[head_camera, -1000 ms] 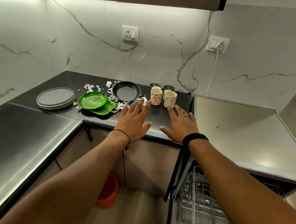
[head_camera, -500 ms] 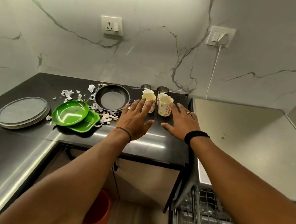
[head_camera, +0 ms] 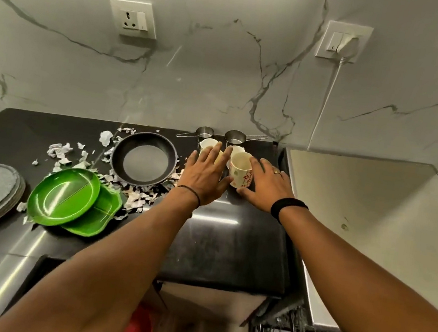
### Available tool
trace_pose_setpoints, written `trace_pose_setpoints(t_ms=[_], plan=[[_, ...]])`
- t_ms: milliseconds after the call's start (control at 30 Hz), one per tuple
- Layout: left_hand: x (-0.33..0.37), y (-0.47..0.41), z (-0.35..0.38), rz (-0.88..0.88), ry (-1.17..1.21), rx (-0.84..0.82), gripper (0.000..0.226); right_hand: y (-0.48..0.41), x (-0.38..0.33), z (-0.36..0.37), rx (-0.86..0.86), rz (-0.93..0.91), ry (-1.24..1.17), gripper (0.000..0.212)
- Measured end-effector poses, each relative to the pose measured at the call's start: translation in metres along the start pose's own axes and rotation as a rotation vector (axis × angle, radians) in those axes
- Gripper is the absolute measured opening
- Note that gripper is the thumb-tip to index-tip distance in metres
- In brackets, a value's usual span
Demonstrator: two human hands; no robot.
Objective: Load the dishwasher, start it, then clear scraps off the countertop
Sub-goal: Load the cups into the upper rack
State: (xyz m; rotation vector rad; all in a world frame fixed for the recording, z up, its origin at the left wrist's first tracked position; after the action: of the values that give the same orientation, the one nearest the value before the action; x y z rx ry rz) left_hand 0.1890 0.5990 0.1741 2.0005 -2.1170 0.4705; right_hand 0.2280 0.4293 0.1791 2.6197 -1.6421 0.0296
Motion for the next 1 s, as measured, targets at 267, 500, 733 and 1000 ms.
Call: trace_pose_setpoints(t_ms=[267, 500, 733, 1000], plan=[[-0.036, -0.072, 0.013, 0.081, 0.019, -0.094, 0.073, -0.063, 0.005, 0.016, -0.073, 0.113, -0.050, 0.099], [-0.059, -0.110, 0.036, 0.162, 0.038, -0.157, 0.068, -0.096, 0.000, 0.048, -0.131, 0.233, -0.180, 0.103], [-0.078, -0.122, 0.044, 0.229, 0.043, -0.176, 0.063, -0.116, -0.003, 0.072, -0.055, 0.317, -0.357, 0.098], [-0.074, -0.130, 0.051, 0.384, 0.125, -0.115, 0.066, -0.110, 0.004, 0.070, 0.072, 0.383, -0.478, 0.093]])
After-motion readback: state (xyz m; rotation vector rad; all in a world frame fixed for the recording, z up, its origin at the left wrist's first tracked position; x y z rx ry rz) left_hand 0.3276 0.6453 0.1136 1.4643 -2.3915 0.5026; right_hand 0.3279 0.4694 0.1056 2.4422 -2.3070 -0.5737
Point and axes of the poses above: each hand's wrist, its own y-axis away from the middle knuckle, its own z-axis out of the palm, x = y × z, the point moved 3 cm from there along -y, towards the middle knuckle, and after that the axes turned 13 degrees about y, right-handed, at the moved point
